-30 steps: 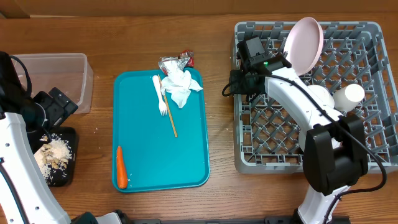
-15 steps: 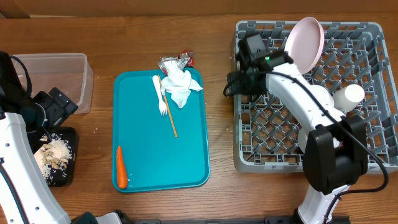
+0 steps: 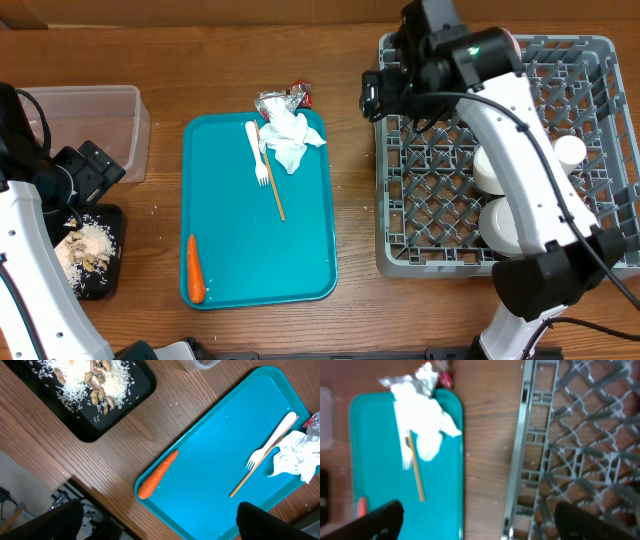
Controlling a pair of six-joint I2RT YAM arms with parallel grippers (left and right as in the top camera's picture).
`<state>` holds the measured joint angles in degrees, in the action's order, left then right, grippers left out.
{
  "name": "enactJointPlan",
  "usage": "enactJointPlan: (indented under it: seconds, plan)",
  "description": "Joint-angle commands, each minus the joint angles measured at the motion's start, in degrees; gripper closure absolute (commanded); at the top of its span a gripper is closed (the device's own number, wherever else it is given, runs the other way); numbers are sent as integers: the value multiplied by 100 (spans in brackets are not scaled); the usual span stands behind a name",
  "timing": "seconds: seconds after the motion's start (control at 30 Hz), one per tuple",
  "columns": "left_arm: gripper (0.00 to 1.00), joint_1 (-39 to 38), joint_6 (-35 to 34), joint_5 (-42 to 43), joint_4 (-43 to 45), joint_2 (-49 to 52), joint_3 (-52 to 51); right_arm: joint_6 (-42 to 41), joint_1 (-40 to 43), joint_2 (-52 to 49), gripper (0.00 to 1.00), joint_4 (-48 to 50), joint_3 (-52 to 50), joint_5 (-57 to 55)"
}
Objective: Sort waste into correct bins and load items into the dishwasher rack
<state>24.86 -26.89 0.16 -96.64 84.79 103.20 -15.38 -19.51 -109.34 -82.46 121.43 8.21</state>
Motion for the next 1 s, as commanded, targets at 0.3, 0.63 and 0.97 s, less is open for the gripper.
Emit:
enactJointPlan:
  seconds: [0.3, 0.63, 0.97]
  plan:
    - [0, -13, -57, -17, 2, 24, -20, -870, 90, 737, 0, -1460, 2100, -691]
    - [0, -13, -57, -15, 2, 24, -20, -1685, 160, 3427, 0, -1458, -863, -2000]
    - [0, -13, -57, -15, 2, 24, -20, -1871, 1810, 4144, 0, -1049, -2100, -2363]
